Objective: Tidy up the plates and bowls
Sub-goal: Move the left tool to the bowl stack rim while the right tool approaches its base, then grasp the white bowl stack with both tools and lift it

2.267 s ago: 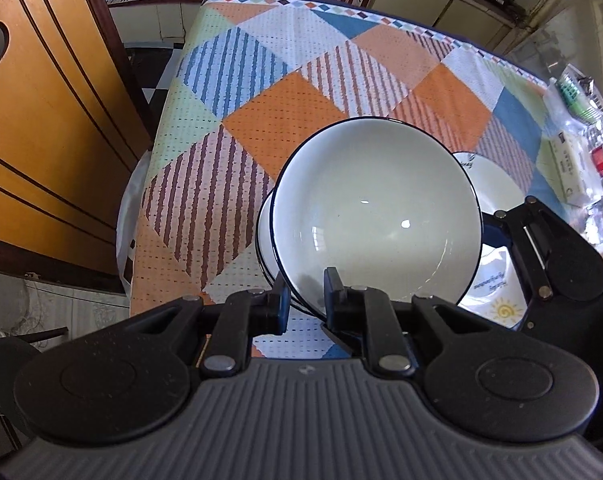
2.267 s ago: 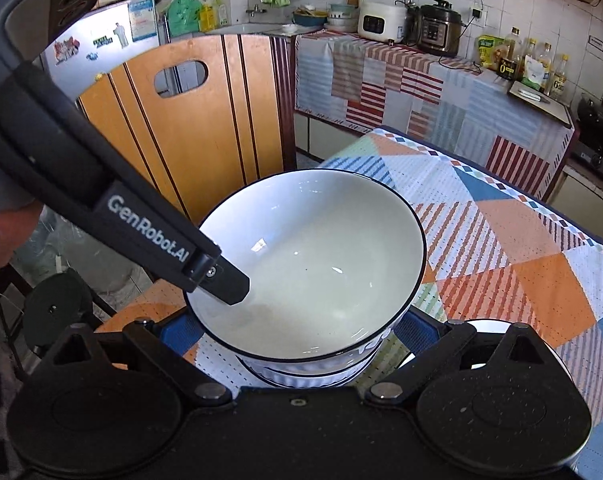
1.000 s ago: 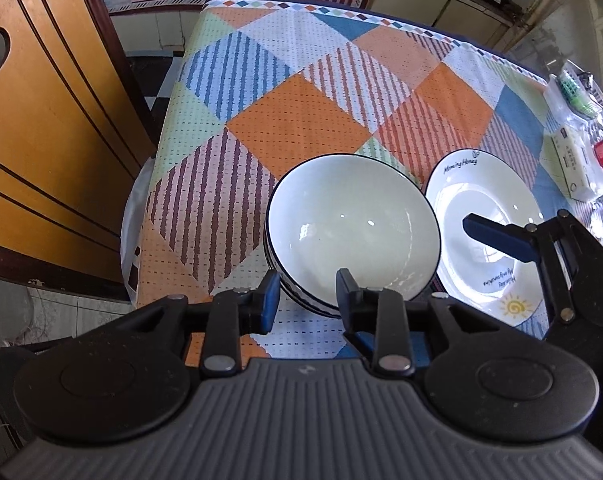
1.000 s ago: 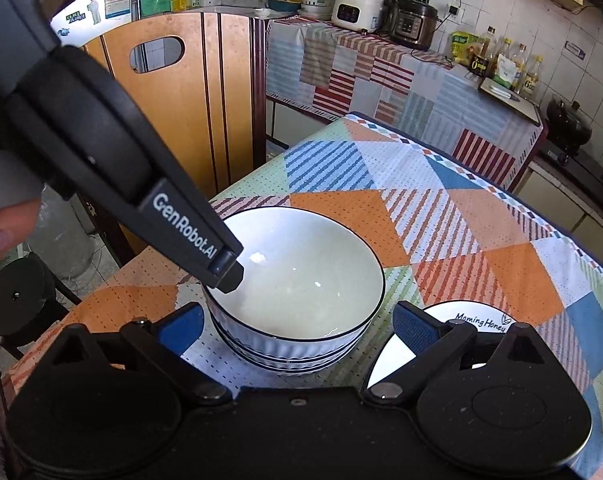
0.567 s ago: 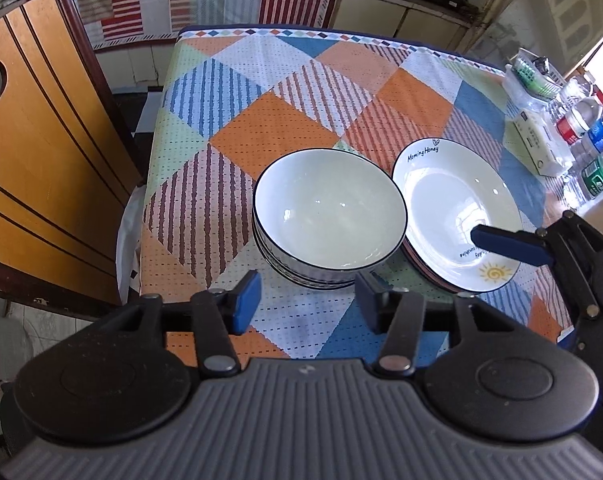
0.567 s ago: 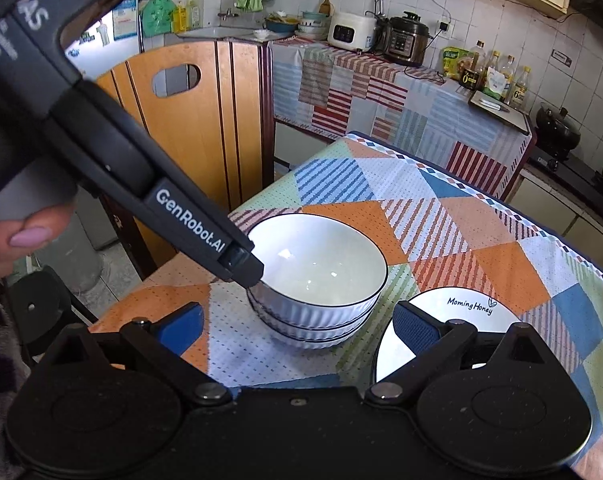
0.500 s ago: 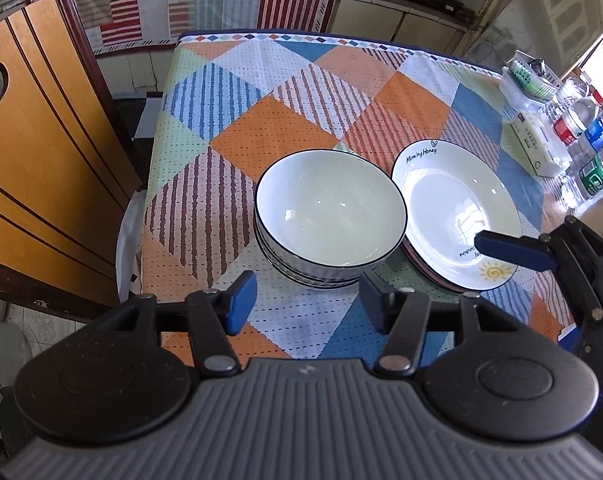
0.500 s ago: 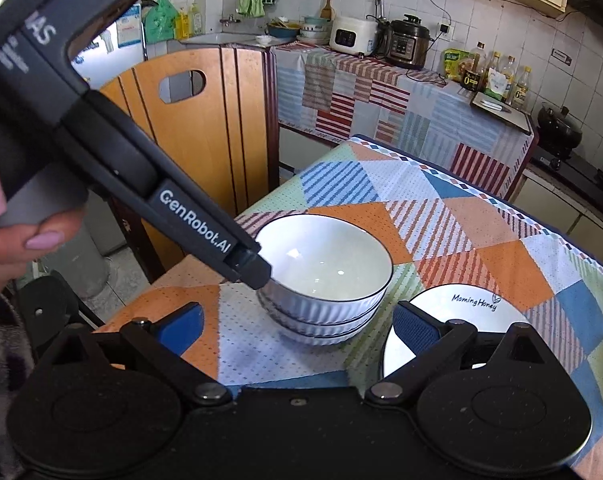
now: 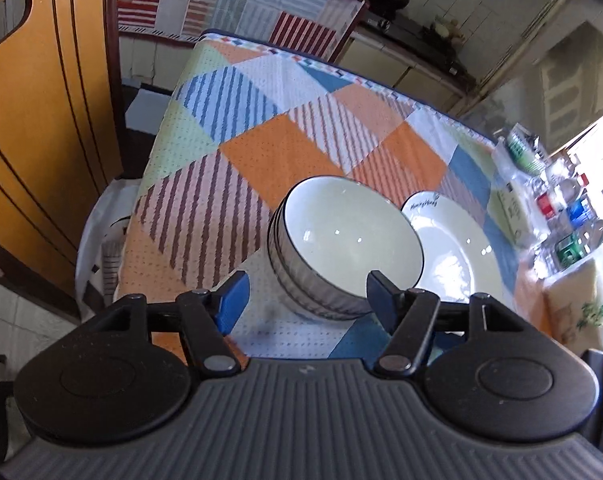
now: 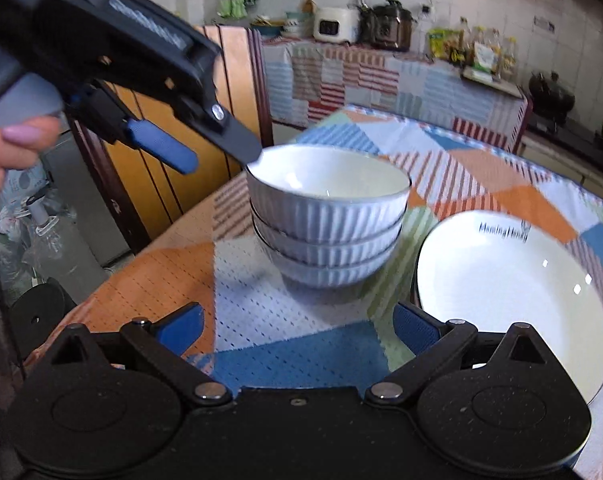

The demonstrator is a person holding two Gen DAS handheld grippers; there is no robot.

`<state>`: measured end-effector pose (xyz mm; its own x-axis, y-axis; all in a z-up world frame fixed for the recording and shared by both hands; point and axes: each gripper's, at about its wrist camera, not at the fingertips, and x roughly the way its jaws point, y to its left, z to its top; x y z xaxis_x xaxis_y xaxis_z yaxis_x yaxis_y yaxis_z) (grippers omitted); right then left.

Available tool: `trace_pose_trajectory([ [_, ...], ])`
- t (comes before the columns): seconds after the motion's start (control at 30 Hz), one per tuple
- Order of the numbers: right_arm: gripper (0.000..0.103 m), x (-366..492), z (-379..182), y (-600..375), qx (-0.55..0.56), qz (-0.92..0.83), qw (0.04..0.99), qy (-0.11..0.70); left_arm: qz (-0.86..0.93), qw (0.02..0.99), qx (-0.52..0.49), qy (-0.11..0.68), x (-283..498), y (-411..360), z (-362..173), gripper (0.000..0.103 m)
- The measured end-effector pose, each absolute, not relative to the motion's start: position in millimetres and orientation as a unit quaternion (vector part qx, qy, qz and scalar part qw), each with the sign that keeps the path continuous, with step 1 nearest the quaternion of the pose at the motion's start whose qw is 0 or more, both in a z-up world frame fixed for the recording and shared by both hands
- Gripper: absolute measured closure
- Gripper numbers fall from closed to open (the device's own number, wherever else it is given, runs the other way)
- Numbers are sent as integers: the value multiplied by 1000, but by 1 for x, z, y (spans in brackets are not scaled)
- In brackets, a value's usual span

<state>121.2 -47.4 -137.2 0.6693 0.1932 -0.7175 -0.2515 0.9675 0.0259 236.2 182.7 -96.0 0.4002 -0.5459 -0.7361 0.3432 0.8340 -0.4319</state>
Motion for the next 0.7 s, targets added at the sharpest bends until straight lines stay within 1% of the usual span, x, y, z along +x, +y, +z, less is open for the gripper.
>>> trace_pose_trajectory([
  [0.23,2,134,-162,-47,30,119,906,406,-262,844,-102,458,246,172,-114,39],
  [0.3,3,138,-169,-42,22,108,910,400,-253,849,-95,453,250,170,-122,39],
  [0.37,6,141,-174,-36,2,92,917,387,-247,852,-93,452,253,168,-131,39],
  [0.47,6,144,-180,-29,-26,67,925,372,-256,844,-106,458,258,166,-143,39],
  [0.6,6,147,-183,-24,-25,37,934,356,-269,836,-116,463,260,161,-152,39],
  [0.7,6,155,-183,-21,-37,30,935,353,-275,825,-132,476,263,161,-161,42],
])
